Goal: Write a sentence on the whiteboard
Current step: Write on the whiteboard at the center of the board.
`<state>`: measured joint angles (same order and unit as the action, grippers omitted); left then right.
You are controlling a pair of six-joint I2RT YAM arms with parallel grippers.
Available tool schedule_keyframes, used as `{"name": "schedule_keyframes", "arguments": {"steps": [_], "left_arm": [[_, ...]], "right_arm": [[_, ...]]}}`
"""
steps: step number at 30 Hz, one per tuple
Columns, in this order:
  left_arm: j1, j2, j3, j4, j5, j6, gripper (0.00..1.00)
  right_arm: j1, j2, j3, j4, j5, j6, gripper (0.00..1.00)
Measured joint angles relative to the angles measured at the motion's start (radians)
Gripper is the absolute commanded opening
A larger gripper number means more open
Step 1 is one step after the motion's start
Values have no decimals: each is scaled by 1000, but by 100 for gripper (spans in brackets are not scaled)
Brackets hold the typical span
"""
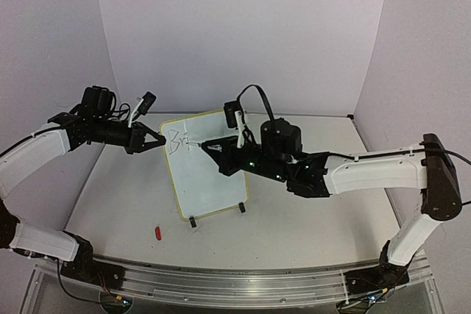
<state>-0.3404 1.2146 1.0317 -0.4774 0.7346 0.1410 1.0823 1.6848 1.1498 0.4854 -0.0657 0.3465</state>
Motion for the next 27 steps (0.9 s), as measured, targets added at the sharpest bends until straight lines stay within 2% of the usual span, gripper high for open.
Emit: {"name": "schedule_keyframes", "arguments": {"steps": [10,27], "left_arm": [[-7,-2,0,0,-6,0,0],[-8,-2,0,0,-12,0,0]], "right_arm": [[-27,6,-7,11,-17,32,0],[-50,42,-7,24,49,56,0]]}}
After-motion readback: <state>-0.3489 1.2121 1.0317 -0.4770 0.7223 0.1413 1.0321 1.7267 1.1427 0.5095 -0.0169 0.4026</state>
